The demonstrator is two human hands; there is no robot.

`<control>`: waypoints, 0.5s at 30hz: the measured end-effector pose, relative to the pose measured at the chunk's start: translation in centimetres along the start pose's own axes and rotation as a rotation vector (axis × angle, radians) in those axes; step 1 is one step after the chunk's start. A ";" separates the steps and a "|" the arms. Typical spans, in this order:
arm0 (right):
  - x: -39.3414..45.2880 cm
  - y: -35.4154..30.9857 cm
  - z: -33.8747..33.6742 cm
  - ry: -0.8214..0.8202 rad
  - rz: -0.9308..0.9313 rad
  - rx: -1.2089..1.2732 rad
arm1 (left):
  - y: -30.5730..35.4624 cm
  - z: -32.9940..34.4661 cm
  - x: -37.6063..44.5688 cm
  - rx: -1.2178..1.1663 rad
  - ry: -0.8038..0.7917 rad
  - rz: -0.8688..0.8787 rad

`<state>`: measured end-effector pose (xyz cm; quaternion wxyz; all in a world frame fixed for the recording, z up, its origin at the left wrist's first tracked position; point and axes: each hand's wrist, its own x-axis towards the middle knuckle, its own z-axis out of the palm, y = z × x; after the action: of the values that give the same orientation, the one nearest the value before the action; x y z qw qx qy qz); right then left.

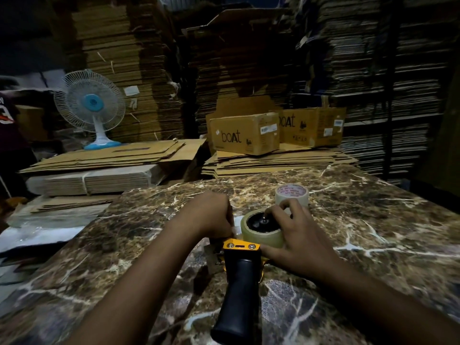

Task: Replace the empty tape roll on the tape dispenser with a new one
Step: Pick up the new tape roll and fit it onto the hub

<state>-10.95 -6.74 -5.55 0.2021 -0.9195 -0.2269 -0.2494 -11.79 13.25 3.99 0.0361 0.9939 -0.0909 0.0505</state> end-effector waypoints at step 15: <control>-1.1 -2.8 -0.4 0.066 -0.259 0.202 | -2.0 -0.4 -1.3 -0.001 -0.023 0.200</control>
<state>-13.38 -4.97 -5.08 0.2668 -0.8488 -0.3607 -0.2796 -12.71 15.50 4.11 0.0302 0.9804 -0.1901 0.0425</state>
